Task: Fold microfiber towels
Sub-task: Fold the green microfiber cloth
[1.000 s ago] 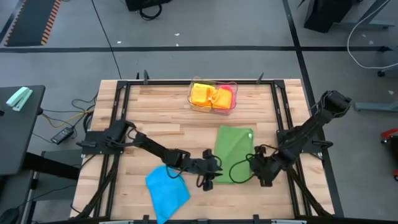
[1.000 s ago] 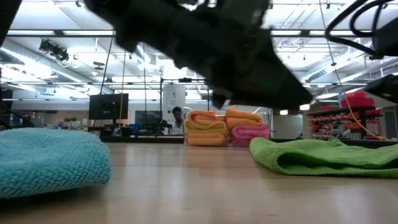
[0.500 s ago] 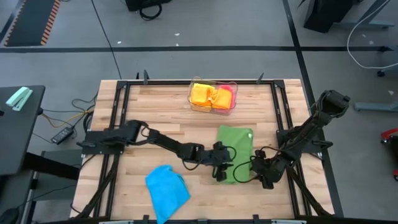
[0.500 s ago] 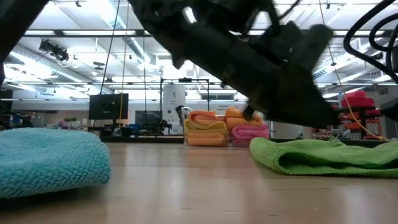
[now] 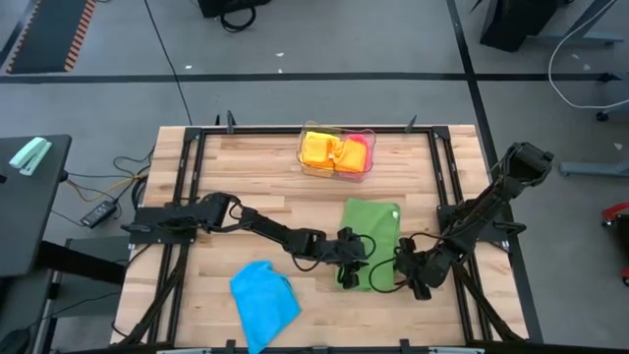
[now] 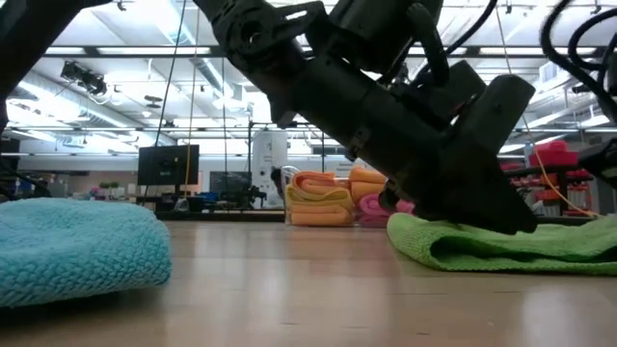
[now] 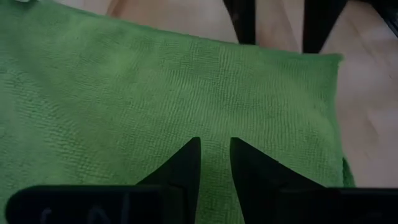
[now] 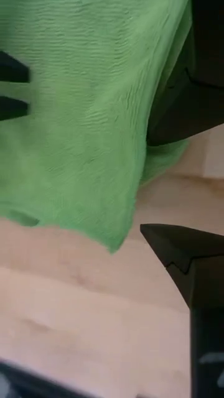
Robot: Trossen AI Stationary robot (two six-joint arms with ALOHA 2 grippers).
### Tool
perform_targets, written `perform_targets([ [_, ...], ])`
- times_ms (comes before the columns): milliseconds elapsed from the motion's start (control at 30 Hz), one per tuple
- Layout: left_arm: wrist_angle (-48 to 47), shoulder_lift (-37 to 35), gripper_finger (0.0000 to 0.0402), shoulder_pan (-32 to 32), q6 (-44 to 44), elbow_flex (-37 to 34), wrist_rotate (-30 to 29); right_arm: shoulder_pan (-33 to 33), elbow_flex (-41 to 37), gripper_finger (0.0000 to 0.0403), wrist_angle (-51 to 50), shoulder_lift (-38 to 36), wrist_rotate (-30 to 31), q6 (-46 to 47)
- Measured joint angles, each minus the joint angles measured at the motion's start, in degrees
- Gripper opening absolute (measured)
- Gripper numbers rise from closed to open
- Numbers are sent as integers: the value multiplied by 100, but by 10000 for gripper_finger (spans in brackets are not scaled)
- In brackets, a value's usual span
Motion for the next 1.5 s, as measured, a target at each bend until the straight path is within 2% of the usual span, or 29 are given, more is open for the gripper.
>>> perform_targets([
  [200,-9,38,95,62,-105,0,-1,0,-1,226,238,0,-439,-84],
  [633,-2,38,85,59,-153,0,-1,503,-18,226,83,0,-632,67],
  [767,-5,38,89,59,-153,0,-1,498,119,226,-465,0,-419,223],
  [1033,-11,37,81,55,-151,0,-1,333,126,225,-504,0,42,-62],
  [1100,-13,36,80,55,-149,0,-1,267,126,225,-436,1,139,-70],
  [1267,-40,37,85,55,-153,0,0,169,-98,225,486,26,85,-260],
  [1500,-71,36,89,59,-153,0,1,168,-129,225,561,339,66,-219],
])
